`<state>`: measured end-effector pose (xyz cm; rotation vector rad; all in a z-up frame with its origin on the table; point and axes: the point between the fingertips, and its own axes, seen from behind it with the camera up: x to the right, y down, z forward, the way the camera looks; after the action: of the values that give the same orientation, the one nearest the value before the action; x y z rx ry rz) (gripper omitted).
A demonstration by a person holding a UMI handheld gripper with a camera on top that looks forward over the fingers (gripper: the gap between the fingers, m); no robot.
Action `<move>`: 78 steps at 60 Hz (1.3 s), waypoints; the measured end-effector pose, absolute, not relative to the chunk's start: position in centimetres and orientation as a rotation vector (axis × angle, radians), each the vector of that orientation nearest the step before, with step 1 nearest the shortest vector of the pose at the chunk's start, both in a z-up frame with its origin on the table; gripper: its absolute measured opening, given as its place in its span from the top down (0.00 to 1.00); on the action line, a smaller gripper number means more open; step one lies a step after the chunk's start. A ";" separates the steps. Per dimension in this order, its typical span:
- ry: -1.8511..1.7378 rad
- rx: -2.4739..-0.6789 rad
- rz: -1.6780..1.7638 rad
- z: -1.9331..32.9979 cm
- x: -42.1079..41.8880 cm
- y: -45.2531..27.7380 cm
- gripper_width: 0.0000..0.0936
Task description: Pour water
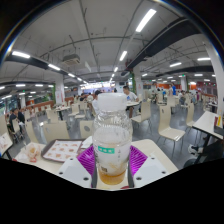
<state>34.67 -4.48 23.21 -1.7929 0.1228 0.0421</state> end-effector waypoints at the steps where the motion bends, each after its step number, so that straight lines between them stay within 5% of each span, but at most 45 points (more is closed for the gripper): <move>1: 0.110 -1.800 0.026 22.5 35.0 -4.3 0.57; 17: 0.034 -1.938 -0.056 11.0 38.5 -2.9 0.56; 31: 0.063 -1.972 -0.040 6.4 39.4 -4.4 0.55; 37: 0.064 -1.933 -0.037 6.4 39.2 -4.4 0.55; 48: 0.072 -1.989 -0.031 5.8 39.2 -4.5 0.39; 53: 0.111 -2.117 0.023 4.7 38.7 -6.3 0.08; 56: 0.140 -2.144 0.050 5.2 38.6 -7.5 0.13; 78: 0.154 -2.284 0.014 11.9 36.5 -18.3 0.10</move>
<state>36.50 -18.28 11.95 -2.2844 0.1544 0.0136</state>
